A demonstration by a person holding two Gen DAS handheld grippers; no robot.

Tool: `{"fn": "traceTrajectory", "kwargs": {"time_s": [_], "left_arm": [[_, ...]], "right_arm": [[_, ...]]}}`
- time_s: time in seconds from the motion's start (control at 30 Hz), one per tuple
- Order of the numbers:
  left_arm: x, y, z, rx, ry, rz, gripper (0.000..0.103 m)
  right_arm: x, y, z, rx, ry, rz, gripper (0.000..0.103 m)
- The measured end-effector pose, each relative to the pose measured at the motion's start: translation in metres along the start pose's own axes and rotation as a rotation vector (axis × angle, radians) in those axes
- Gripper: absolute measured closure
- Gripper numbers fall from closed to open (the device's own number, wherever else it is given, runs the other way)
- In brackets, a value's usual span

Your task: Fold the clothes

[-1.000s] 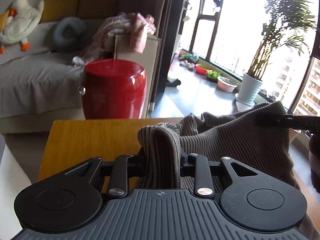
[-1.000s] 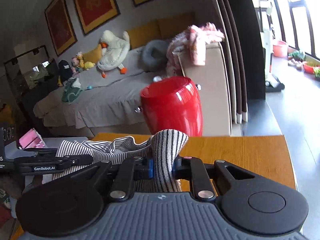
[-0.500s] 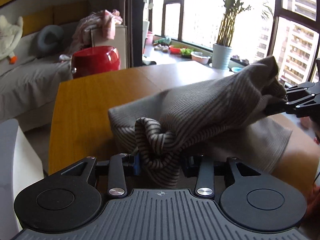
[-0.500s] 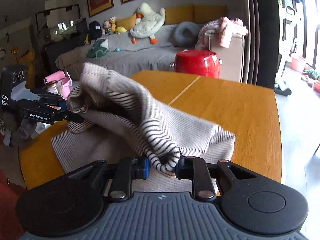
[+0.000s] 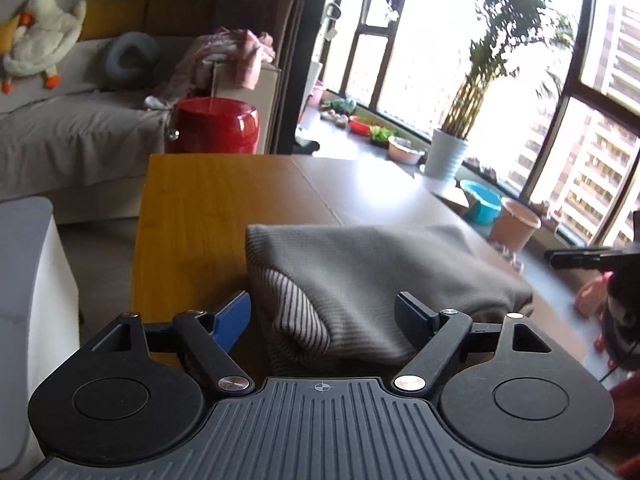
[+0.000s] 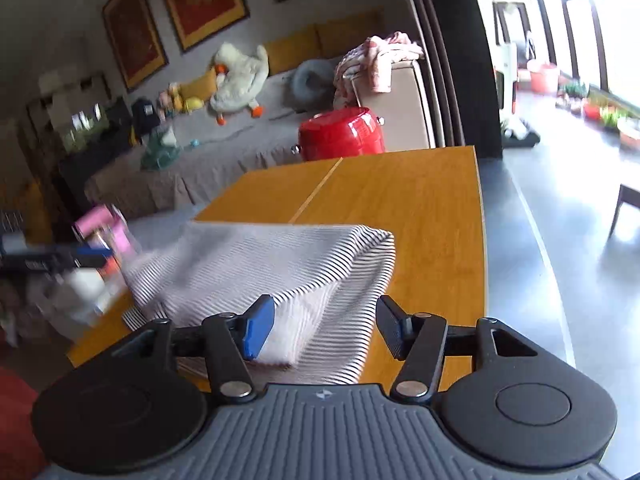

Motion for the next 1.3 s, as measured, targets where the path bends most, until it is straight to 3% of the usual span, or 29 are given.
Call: {"fn": "traceTrajectory", "kwargs": {"time_s": [0.07, 0.13, 0.27, 0.33, 0.37, 0.4, 0.43, 0.47, 0.5, 0.57, 0.67, 0.77, 0.87, 0.93, 1.07, 1.23, 1.3], "left_arm": [[0.003, -0.009, 0.016, 0.022, -0.021, -0.073, 0.016], [0.000, -0.016, 0.039, 0.048, -0.071, -0.114, 0.016], [-0.016, -0.016, 0.078, 0.042, -0.160, -0.143, 0.018], [-0.017, -0.012, 0.088, 0.033, -0.169, -0.133, 0.023], [-0.013, -0.009, 0.090, 0.037, -0.163, -0.114, 0.033], [-0.008, -0.006, 0.091, 0.047, -0.154, -0.089, 0.043], [-0.002, -0.003, 0.089, 0.055, -0.135, -0.065, 0.051], [0.005, 0.000, 0.083, 0.045, -0.111, -0.047, 0.074], [0.012, 0.003, 0.077, 0.028, -0.090, -0.043, 0.079], [0.017, 0.008, 0.068, 0.019, -0.071, -0.029, 0.079], [0.003, 0.011, 0.072, 0.064, -0.110, 0.019, 0.076], [-0.015, 0.012, 0.078, 0.123, -0.147, 0.069, 0.063], [-0.013, 0.013, 0.070, 0.181, -0.123, 0.117, 0.051], [-0.003, 0.014, 0.059, 0.179, -0.098, 0.109, 0.051], [0.009, 0.025, 0.038, 0.059, -0.073, 0.012, 0.024], [-0.010, 0.046, 0.055, -0.144, -0.219, -0.127, 0.021], [-0.020, 0.050, 0.072, -0.185, -0.275, -0.147, 0.020]], "right_arm": [[0.006, 0.008, 0.015, 0.077, 0.007, 0.128, 0.044], [0.005, 0.009, 0.042, 0.091, -0.018, 0.174, 0.043], [-0.015, -0.001, 0.102, 0.024, -0.129, 0.107, 0.039], [-0.018, -0.005, 0.118, 0.029, -0.135, 0.093, 0.040], [-0.016, -0.009, 0.123, 0.026, -0.133, 0.076, 0.048], [-0.010, -0.014, 0.125, 0.019, -0.122, 0.044, 0.069], [-0.001, -0.021, 0.123, 0.010, -0.096, 0.006, 0.082], [0.008, -0.027, 0.118, 0.014, -0.066, -0.021, 0.083], [0.017, -0.030, 0.111, 0.025, -0.039, -0.033, 0.084], [0.029, -0.032, 0.101, 0.032, -0.010, -0.050, 0.084], [0.025, -0.023, 0.101, -0.002, -0.028, -0.056, 0.083], [-0.008, -0.004, 0.117, -0.088, -0.129, -0.065, 0.075], [-0.017, 0.001, 0.105, -0.072, -0.120, -0.048, 0.064], [-0.011, 0.002, 0.095, -0.100, -0.105, -0.059, 0.042], [0.011, -0.001, 0.075, -0.129, -0.005, -0.086, 0.029], [0.039, -0.022, 0.088, -0.050, 0.052, -0.169, 0.002], [0.045, -0.031, 0.110, 0.010, 0.031, -0.197, 0.001]]}}
Point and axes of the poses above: each gripper's, at about its wrist camera, not at the fingertips, and z roughly the way its jaws point, y to its right, x to its top, the point moved 3 cm from there along z, roughly the way its jaws point, and after that the axes turned 4 degrees about z, right-handed, at the moved point
